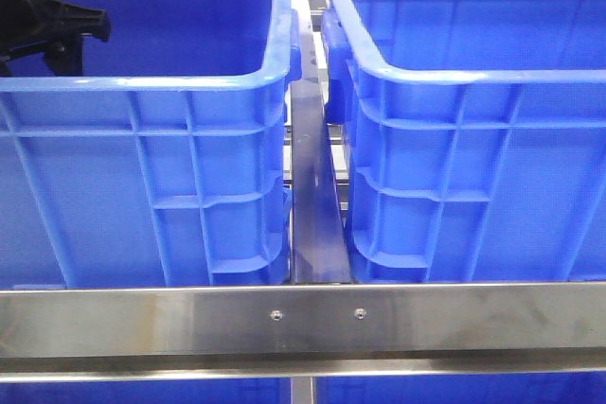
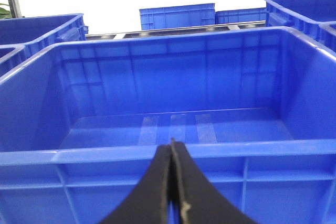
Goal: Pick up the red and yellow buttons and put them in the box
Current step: 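Lower the left gripper onto a red-capped button in the button crate, then close the left gripper on the red button and lift it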
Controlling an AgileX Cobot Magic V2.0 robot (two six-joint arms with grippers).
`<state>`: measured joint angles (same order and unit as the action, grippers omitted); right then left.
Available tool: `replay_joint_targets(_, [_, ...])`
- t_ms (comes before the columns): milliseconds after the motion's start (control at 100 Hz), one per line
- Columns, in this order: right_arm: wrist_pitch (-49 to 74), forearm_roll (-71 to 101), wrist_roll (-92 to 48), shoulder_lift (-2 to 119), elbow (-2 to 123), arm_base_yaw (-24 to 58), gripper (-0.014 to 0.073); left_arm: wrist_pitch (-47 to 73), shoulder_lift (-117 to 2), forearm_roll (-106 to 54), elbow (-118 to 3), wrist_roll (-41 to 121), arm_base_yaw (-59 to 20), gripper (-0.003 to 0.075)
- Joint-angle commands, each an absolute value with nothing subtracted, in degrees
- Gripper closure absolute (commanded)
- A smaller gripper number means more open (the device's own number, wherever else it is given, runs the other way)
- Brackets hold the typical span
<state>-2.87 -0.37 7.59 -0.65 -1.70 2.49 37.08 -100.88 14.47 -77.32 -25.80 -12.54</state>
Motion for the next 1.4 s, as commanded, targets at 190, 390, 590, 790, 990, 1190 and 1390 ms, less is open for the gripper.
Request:
replay_joint_targets(190, [-7.8, -0.5, 7.2, -1.8, -1.6, 2.3, 0.0662, 33.0, -98.5, 15.2, -79.2, -26.5, -12.3, 0.0289])
replay_joint_targets(390, [-7.8, -0.5, 7.2, -1.8, -1.6, 2.3, 0.0662, 33.0, -100.5, 15.2, -79.2, -26.5, -12.3, 0.0289])
replay_joint_targets(590, [-7.8, -0.5, 7.2, -1.8, -1.6, 2.3, 0.0662, 33.1, -102.9, 15.2, -79.2, -27.7, -12.3, 0.0290])
replay_joint_targets(790, [-7.8, -0.5, 7.2, -1.8, -1.6, 2.3, 0.0662, 33.3, -103.2, 15.2, -79.2, -27.8, -12.3, 0.0419])
replay_joint_targets(990, [-7.8, -0.5, 7.2, -1.8, -1.6, 2.3, 0.0662, 33.4, -102.8, 15.4, -79.2, -27.8, -12.3, 0.0741])
replay_joint_targets(1190, [-7.8, -0.5, 7.2, -1.8, -1.6, 2.3, 0.0662, 34.8, -100.2, 15.7, -79.2, -27.5, -12.3, 0.0739])
replay_joint_targets(1390, [-7.8, -0.5, 7.2, -1.8, -1.6, 2.3, 0.0662, 40.2, -94.1, 15.5, -79.0, -23.7, -14.0, 0.0739])
